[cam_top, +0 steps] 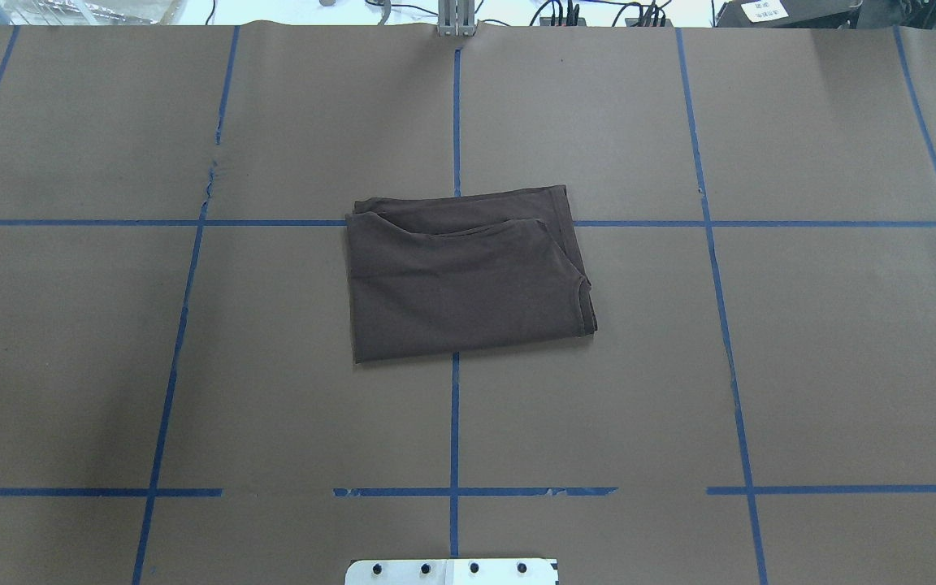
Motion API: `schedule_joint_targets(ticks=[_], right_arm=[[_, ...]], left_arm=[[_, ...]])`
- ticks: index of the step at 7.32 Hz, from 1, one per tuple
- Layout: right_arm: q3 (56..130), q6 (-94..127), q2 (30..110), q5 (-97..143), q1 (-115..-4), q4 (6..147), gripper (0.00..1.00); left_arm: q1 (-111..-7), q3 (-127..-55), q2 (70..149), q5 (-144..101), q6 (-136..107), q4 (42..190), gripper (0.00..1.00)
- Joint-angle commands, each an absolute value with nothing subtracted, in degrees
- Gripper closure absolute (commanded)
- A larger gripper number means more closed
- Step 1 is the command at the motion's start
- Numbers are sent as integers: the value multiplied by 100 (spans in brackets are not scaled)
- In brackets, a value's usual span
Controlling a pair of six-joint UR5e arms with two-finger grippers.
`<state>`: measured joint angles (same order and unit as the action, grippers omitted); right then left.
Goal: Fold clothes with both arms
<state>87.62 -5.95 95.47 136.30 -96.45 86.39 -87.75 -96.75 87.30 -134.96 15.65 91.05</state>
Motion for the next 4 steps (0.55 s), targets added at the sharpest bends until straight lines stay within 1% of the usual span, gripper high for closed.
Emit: schedule_joint_targets(ticks=[1, 2, 4], right_arm=[[9575, 793, 9527, 13588, -9293, 8666, 0], [9780, 1391, 9527, 13640, -9046, 8640, 0], [9861, 1441, 9545, 13885, -9035, 8613, 0]], left_arm=[[-8772, -9712, 8710, -13491, 1547, 9105, 0], [-8771, -9712, 8719, -13491, 1538, 9114, 0], [-8771, -9721, 8728, -13491, 1547, 9105, 0]])
